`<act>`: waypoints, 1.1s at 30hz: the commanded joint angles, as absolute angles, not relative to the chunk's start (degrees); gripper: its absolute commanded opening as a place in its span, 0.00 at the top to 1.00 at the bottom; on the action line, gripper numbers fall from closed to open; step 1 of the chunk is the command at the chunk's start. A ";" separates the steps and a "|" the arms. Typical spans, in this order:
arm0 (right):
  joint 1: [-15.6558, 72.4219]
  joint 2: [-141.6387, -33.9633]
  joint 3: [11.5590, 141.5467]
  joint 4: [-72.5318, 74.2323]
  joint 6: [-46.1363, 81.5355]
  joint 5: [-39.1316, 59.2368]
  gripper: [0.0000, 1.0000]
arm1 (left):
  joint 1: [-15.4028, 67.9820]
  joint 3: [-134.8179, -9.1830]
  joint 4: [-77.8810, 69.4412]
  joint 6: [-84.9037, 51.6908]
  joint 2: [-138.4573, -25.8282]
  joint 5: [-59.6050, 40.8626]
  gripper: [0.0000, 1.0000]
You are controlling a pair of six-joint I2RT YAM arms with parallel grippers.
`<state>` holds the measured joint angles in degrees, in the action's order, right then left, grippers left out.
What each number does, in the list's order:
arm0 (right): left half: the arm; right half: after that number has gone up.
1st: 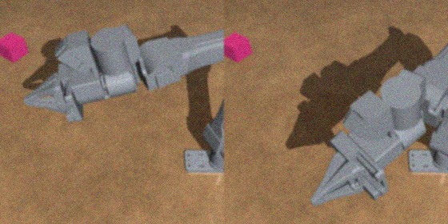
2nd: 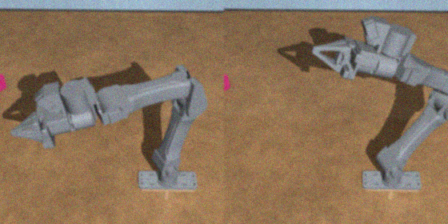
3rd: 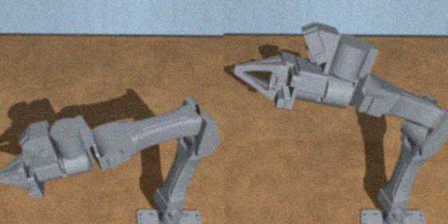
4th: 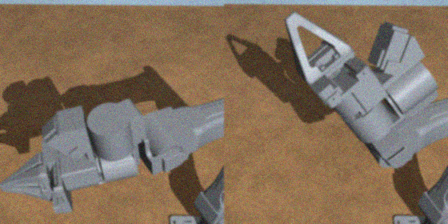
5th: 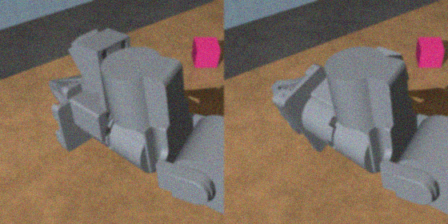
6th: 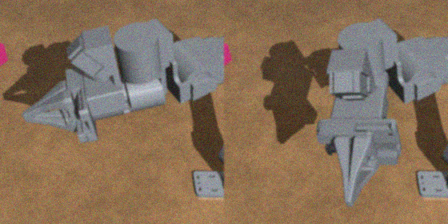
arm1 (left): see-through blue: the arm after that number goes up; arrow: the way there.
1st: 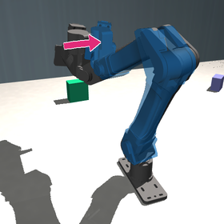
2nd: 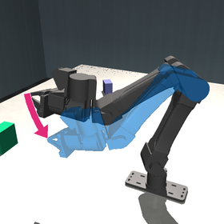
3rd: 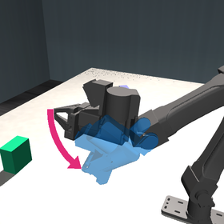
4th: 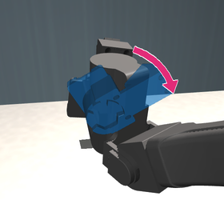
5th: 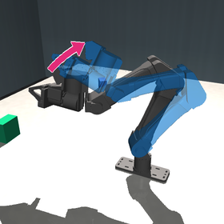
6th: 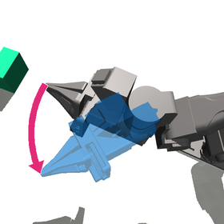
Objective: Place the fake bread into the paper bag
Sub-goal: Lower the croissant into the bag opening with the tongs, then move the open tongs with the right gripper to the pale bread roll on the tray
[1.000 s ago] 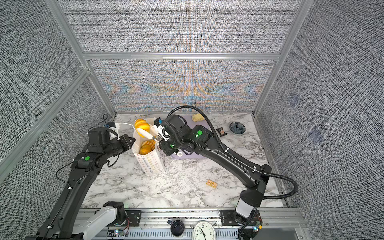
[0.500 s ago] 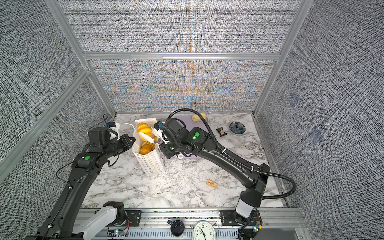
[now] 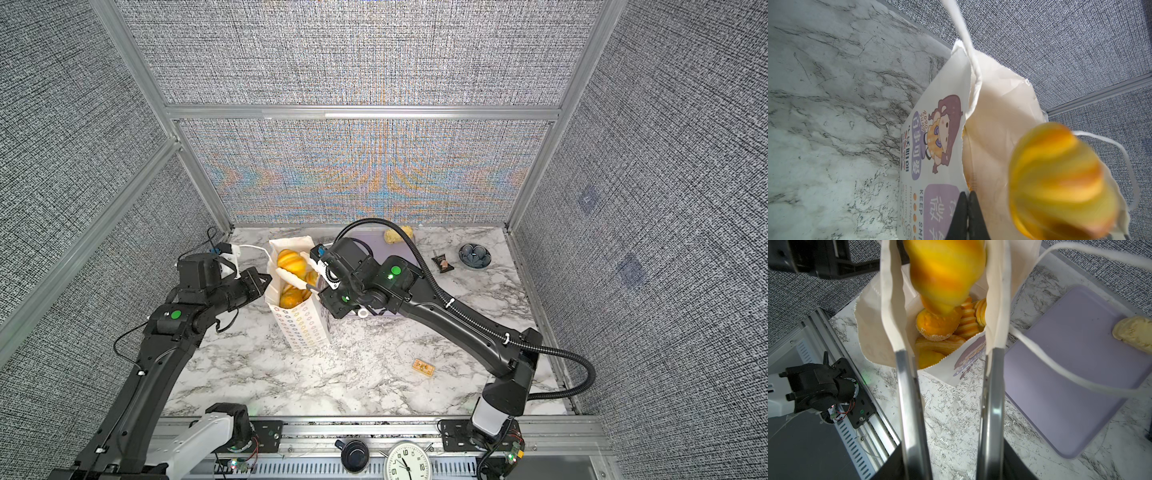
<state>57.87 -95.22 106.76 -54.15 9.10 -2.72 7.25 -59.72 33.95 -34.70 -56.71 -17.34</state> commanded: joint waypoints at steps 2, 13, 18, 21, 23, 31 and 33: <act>57.92 -94.75 107.02 -52.56 9.32 -3.60 0.44 | 7.21 -59.94 33.45 -34.54 -56.60 -17.84 0.97; 57.92 -92.60 106.35 -51.78 9.31 -5.20 0.43 | 7.20 -59.94 33.58 -34.54 -56.43 -17.80 0.97; 57.82 -90.16 105.37 -50.65 8.57 -8.00 0.43 | 7.16 -59.94 33.91 -34.36 -56.14 -17.58 0.97; 57.75 -88.49 104.54 -49.47 8.16 -9.42 0.44 | 7.13 -59.94 33.85 -34.45 -56.12 -17.58 0.97; 57.67 -87.34 103.84 -48.50 8.03 -10.14 0.43 | 7.20 -59.94 33.86 -34.45 -56.07 -17.58 0.97; 55.61 -83.64 101.76 -45.86 7.98 -12.25 0.43 | 7.21 -60.03 34.01 -34.54 -55.85 -17.58 0.97; 54.43 -82.63 101.05 -45.38 8.40 -12.56 0.43 | 7.18 -60.03 34.21 -34.54 -55.73 -17.60 0.97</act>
<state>55.27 -83.64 101.45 -48.42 8.43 -10.76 7.25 -59.72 34.48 -34.65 -55.99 -17.47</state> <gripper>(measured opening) 0.568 0.049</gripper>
